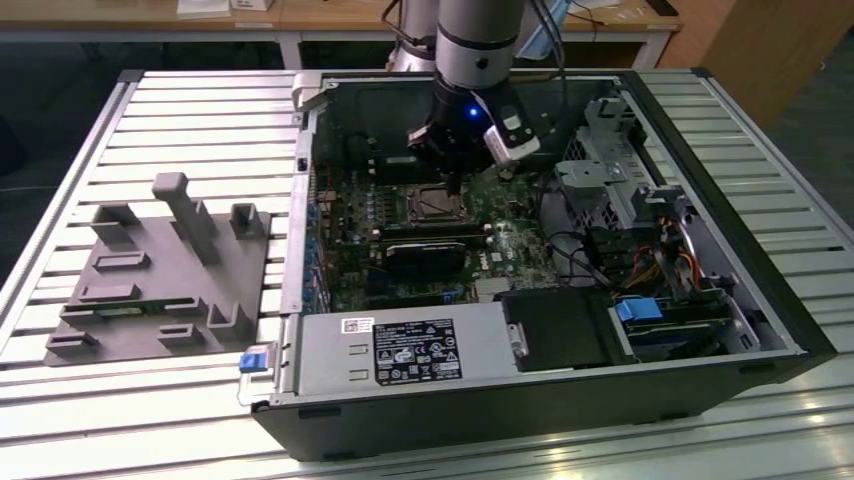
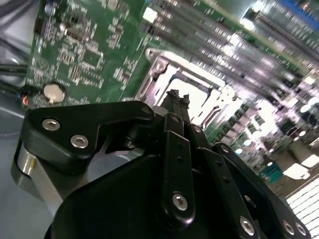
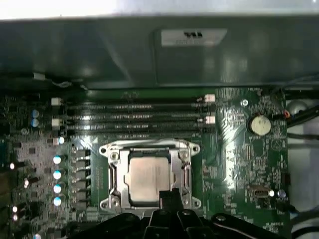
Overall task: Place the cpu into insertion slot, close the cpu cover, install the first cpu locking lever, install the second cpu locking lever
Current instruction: 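Install the second cpu locking lever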
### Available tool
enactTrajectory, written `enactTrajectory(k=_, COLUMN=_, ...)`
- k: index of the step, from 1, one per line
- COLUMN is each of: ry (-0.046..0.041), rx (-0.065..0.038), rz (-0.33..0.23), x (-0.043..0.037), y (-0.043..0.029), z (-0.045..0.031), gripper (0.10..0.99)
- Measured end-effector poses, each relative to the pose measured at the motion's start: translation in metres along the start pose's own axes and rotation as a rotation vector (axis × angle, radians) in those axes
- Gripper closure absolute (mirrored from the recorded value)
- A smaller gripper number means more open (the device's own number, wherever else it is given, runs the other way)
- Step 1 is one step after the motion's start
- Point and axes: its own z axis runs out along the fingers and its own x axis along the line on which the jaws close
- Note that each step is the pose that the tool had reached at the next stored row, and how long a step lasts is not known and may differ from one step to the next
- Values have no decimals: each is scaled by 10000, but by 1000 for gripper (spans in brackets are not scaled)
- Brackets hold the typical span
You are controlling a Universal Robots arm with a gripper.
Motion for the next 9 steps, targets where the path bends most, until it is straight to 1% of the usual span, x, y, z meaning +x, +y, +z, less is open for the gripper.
enactTrajectory(k=2, ry=5, rx=-52, rz=0, x=-2, y=-47, z=-2, gripper=980)
enactTrajectory(k=3, ry=16, rx=-118, rz=-1, x=-5, y=-86, z=-4, gripper=980)
enactTrajectory(k=6, ry=18, rx=-175, rz=1, x=-7, y=-145, z=-4, gripper=980)
enactTrajectory(k=9, ry=20, rx=-196, rz=1, x=-9, y=-198, z=-3, gripper=980)
